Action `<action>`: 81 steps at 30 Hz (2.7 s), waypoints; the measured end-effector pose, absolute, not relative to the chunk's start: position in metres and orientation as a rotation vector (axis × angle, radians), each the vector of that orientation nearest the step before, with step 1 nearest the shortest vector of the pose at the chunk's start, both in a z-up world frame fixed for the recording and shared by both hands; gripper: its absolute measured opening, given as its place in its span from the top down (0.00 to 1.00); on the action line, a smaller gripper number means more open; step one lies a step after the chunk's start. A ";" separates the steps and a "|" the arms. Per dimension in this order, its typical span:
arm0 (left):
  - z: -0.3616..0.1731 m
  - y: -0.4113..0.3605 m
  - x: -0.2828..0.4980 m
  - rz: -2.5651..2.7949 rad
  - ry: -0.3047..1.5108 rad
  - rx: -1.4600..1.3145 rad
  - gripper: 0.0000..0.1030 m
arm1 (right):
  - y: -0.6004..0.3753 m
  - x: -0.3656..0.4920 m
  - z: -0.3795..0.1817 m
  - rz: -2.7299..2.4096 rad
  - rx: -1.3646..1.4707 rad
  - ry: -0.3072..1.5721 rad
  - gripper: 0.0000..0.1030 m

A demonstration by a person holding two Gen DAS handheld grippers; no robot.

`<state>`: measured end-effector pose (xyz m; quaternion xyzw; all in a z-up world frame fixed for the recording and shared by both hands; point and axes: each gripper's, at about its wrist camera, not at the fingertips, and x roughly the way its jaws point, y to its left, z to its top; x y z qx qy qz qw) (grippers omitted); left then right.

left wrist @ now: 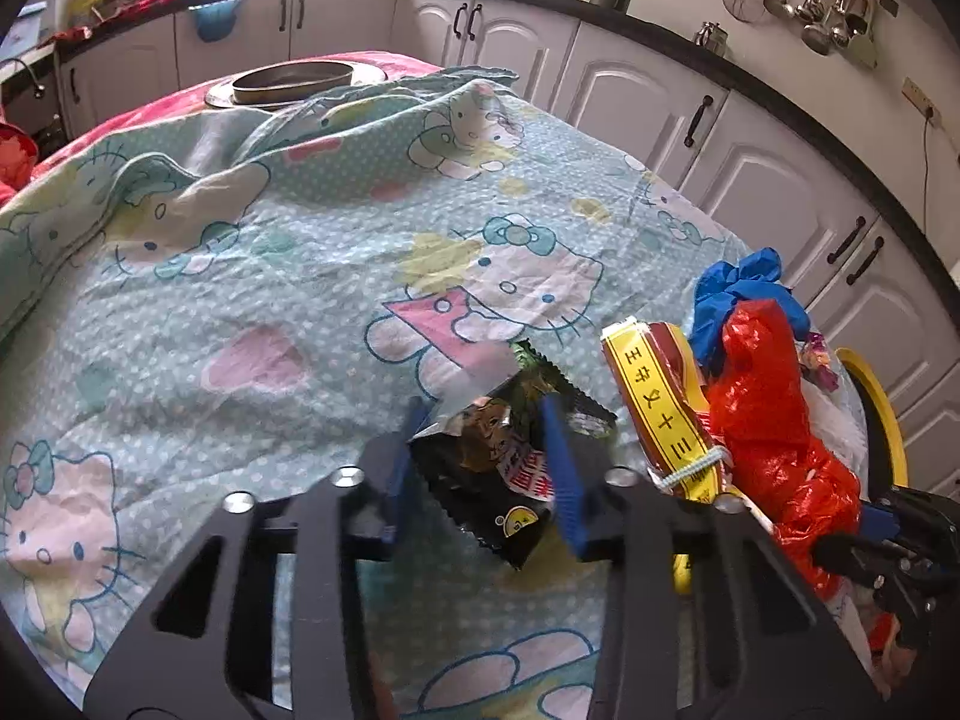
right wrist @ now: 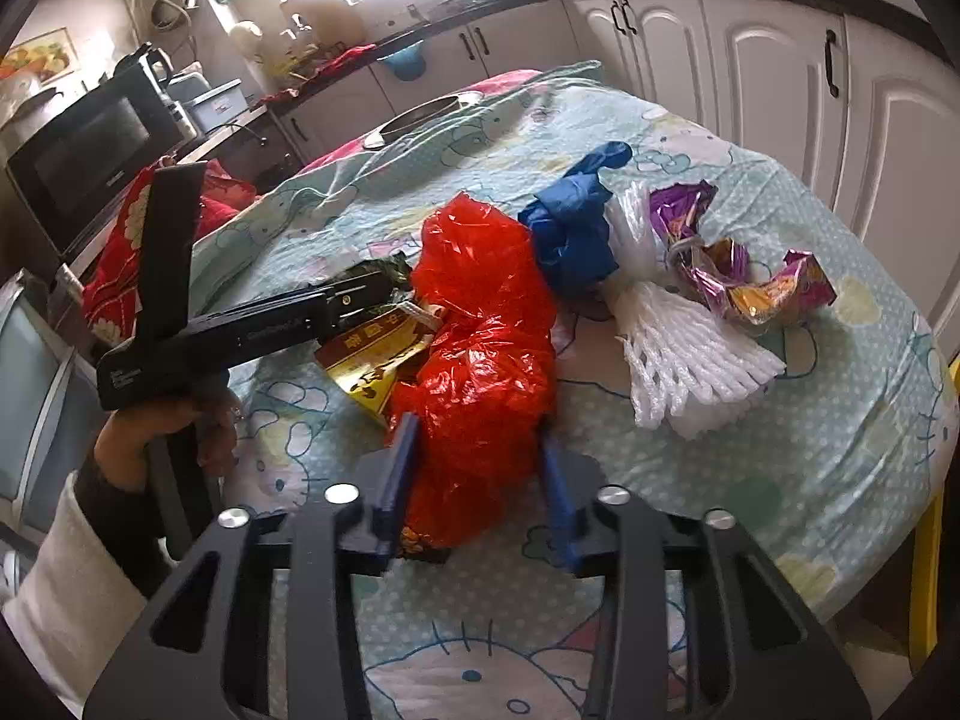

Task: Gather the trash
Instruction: 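Grasp the dark snack packet with the left tool while the right tool grasps the red plastic bag, then carry the dark packet and red bag with both tools over the yellow bin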

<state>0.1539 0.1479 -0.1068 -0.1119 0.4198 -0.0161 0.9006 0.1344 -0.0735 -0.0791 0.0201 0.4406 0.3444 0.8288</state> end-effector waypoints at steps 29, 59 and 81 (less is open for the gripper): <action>-0.024 0.093 0.124 -0.179 0.666 -0.287 0.95 | -0.149 0.117 -0.010 0.673 0.073 0.707 0.84; -0.001 -0.029 0.144 -0.382 0.644 -0.183 0.95 | -0.269 0.111 0.004 0.393 0.122 0.608 0.84; -0.017 -0.144 0.160 -0.569 0.675 -0.078 0.94 | -0.364 0.100 -0.014 0.158 0.197 0.614 0.84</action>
